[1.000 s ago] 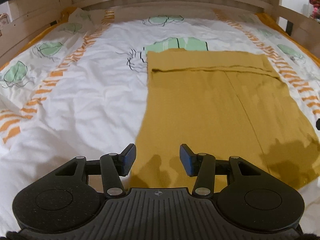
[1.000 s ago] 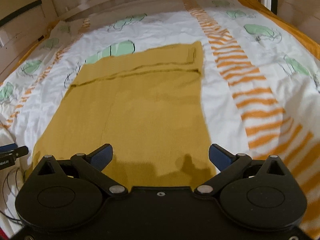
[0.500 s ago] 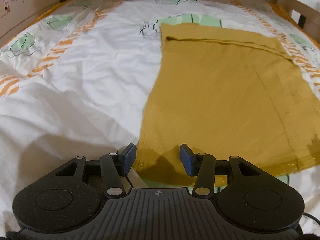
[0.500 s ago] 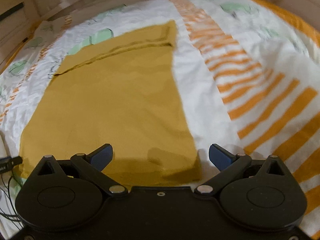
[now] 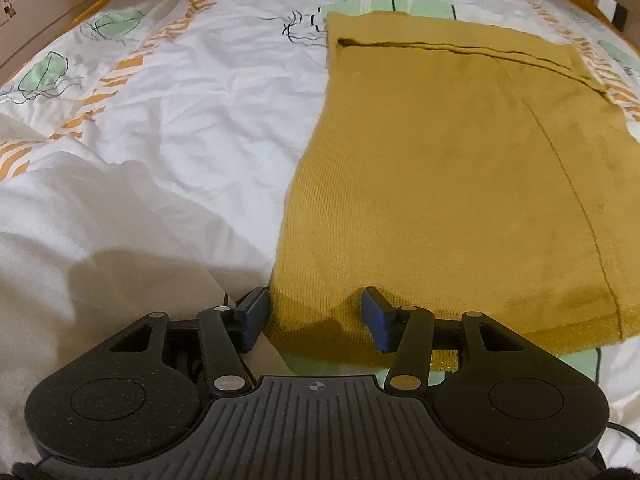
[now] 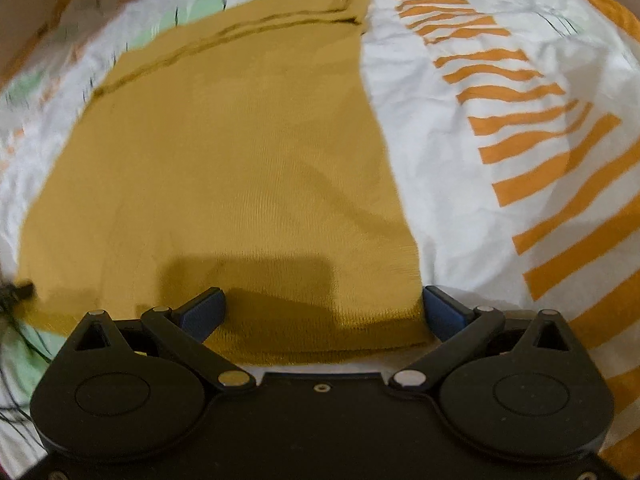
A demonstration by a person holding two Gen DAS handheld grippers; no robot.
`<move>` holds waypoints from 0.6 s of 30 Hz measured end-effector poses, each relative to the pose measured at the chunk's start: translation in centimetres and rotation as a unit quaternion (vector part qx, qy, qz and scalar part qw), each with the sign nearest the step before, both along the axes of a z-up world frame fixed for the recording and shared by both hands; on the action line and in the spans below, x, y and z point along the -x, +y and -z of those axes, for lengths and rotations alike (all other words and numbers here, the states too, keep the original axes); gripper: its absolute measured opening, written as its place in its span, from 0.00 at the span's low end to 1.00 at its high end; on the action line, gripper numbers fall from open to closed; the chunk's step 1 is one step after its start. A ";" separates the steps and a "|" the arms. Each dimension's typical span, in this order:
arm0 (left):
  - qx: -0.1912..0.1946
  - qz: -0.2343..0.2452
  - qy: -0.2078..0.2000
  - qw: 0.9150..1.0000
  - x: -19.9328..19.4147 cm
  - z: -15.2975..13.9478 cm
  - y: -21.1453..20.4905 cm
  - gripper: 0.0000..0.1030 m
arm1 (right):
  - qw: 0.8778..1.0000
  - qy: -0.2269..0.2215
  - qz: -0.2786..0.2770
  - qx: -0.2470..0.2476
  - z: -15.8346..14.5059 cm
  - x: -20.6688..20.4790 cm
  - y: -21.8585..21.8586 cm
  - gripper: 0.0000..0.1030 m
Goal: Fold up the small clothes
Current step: 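Move both open grippers over the sweater hem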
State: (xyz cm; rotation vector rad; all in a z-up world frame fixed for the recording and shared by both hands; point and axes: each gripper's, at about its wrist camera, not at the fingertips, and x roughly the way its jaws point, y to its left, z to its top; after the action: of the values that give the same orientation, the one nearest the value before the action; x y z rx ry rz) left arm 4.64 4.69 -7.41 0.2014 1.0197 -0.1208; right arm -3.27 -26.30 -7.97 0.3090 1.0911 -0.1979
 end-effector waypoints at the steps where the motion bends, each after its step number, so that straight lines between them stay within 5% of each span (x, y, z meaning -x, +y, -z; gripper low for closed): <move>1: -0.001 -0.002 0.003 1.000 -0.1 0.0 0.0 0.49 | 1.000 0.006 -0.007 0.010 0.1 -0.1 0.3 1.00; 18: 0.007 -0.019 0.041 0.999 -1.5 -0.1 0.0 0.50 | 1.000 0.015 -0.004 0.006 0.2 -0.5 0.2 1.00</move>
State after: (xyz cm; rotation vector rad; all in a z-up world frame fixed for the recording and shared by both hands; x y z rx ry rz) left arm 6.09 4.67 -7.30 0.1652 1.1030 -0.1021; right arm -2.77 -26.14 -8.15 0.2921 1.1211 -0.2018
